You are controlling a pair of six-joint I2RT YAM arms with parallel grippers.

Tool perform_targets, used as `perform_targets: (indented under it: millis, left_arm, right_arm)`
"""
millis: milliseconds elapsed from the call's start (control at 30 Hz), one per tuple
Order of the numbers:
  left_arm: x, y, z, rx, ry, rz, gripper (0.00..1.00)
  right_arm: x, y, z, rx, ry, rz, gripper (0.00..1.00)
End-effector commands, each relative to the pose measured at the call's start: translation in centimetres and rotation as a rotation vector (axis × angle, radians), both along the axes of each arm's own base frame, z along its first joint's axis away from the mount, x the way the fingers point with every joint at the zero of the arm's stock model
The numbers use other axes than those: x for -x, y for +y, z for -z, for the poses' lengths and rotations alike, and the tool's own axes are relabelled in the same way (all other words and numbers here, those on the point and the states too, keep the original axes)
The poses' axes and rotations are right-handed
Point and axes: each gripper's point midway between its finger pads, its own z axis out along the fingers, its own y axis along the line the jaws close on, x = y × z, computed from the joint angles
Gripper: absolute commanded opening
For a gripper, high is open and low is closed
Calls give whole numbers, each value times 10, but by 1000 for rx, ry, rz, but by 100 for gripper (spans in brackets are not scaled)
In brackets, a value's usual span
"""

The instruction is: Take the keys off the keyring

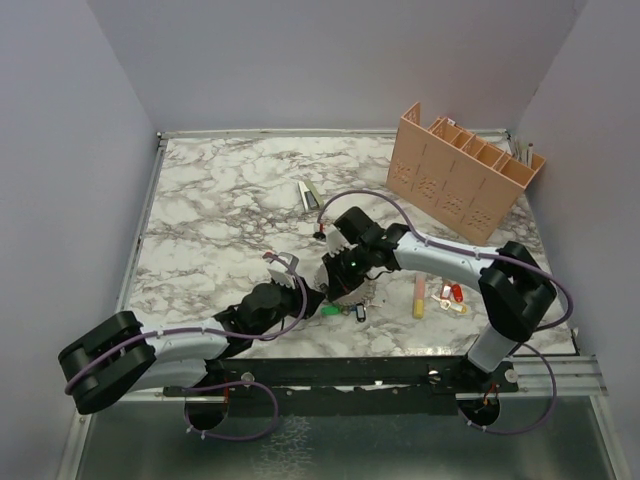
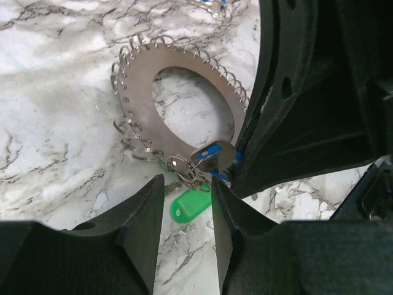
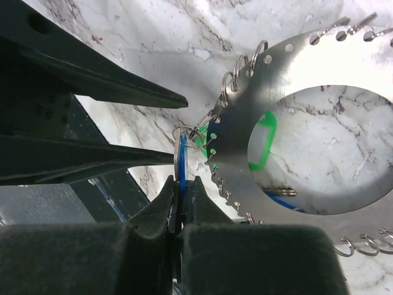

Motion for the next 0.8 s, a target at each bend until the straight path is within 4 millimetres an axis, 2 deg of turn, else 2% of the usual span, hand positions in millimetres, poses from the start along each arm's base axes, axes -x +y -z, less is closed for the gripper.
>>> perform_targets:
  millis: [0, 233, 400, 667, 767]
  left_arm:
    - [-3, 4, 13, -29, 31, -38, 37]
    - [-11, 12, 25, -78, 33, -97, 37]
    - [-21, 16, 27, -117, 3, -136, 35]
    - [-22, -2, 29, -107, 11, -89, 34]
    - [-23, -1, 32, -109, 14, -97, 34]
  right_arm:
    - [-8, 18, -8, -59, -6, -28, 1]
    - [-7, 21, 8, -39, 30, -38, 1]
    - [-5, 23, 11, -39, 42, -43, 0]
    - [-5, 23, 13, -34, 46, -45, 0]
    - [-5, 24, 14, -35, 50, -45, 0]
